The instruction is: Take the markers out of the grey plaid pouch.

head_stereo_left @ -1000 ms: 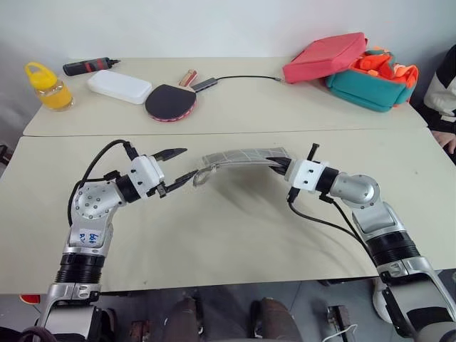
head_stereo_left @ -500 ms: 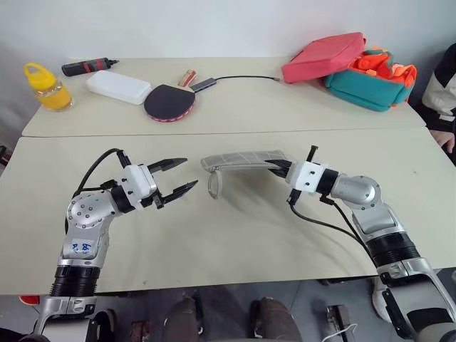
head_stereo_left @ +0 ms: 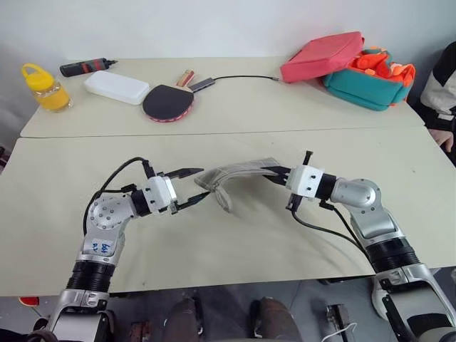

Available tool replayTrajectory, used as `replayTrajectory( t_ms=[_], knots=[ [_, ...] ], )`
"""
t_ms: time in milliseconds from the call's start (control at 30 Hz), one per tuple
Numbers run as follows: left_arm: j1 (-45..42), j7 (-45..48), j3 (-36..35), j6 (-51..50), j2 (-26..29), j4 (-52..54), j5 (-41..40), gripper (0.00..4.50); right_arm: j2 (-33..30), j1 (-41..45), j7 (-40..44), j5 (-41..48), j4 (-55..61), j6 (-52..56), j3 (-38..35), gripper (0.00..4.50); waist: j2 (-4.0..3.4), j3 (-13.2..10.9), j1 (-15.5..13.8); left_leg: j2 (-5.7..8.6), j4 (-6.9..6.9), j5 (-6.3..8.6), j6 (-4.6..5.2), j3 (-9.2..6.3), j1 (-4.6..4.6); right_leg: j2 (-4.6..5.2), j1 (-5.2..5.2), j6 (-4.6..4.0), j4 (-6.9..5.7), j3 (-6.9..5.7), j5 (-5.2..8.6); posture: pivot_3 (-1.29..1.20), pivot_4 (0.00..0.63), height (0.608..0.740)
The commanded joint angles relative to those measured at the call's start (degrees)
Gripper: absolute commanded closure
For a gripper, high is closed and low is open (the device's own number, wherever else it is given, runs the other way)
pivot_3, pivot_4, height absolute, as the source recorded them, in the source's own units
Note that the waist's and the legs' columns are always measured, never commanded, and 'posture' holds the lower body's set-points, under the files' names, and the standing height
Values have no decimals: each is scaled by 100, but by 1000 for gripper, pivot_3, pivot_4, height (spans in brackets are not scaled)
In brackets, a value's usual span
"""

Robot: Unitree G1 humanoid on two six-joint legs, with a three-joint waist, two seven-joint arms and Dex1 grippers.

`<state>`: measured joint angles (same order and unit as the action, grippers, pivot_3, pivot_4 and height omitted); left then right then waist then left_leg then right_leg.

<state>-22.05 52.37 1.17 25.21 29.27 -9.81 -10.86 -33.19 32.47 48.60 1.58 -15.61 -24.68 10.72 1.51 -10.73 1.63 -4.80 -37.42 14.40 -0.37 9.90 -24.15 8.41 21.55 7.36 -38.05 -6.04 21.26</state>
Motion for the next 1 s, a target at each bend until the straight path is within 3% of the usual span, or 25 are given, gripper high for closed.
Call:
replayTrajectory(
  t_ms=[33, 467, 933, 1000],
  knots=[
    [56, 82, -64, 204, 98, 158, -109, 1794, -25, 34, 4, 41, 190, -46, -136, 4500, 0, 0, 0, 0, 0, 0, 0, 0, 0, 0, 0, 0, -1, 0, 0, 0, 150, 740],
    [329, 322, -212, 431, 388, 255, -384, 1794, -94, 14, 106, -106, 127, -92, -106, 4500, 0, 0, 2, 0, 1, 0, 0, -1, 0, 0, 0, 0, 1, 1, 0, 0, 150, 740],
    [-208, -148, 270, 740, 1, -258, 509, 1794, -4, 11, 191, -34, 360, 136, -119, 4500, 0, 0, 10, 1, 0, 0, 0, 7, 0, 0, 0, 0, 0, -1, 0, 0, 150, 740],
    [-220, -172, 255, 572, 4, -220, 452, 2382, -11, -21, 180, -47, 379, 141, -123, 4500, 0, 0, 12, -1, 3, 0, 0, 6, 1, -1, 2, 0, -2, -1, 0, 0, 150, 740]
  ],
)
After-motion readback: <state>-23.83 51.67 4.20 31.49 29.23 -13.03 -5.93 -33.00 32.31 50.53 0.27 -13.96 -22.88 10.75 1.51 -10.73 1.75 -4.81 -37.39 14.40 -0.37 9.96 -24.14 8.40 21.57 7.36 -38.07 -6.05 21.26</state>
